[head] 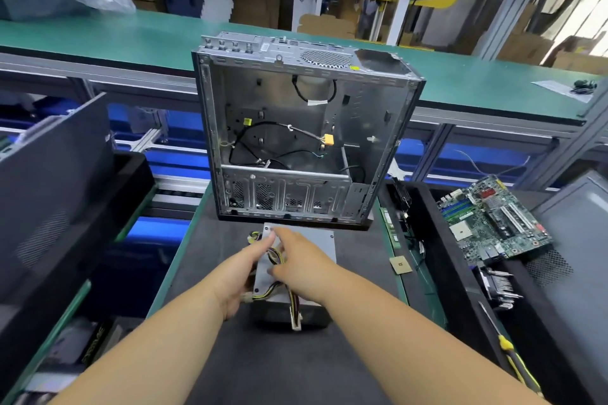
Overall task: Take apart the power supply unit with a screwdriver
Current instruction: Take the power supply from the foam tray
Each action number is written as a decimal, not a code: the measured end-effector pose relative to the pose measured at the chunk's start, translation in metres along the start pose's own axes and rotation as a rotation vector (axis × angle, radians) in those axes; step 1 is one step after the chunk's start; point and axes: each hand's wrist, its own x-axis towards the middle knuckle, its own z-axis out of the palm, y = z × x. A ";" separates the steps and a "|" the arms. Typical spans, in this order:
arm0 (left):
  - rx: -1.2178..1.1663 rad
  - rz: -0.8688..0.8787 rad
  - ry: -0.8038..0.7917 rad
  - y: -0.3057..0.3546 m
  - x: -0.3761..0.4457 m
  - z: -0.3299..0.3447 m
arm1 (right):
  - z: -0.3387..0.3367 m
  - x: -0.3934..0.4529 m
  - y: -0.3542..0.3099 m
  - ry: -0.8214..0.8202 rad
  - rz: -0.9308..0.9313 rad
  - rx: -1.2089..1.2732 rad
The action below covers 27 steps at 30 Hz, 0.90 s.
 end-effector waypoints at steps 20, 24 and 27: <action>0.377 -0.030 0.455 0.015 0.010 -0.037 | -0.016 0.039 0.041 0.016 0.112 -0.216; 0.604 0.018 0.563 0.012 0.005 -0.041 | -0.016 0.037 0.046 0.003 0.109 -0.349; 0.712 0.027 0.579 0.010 0.002 -0.038 | -0.017 0.035 0.046 0.011 0.102 -0.416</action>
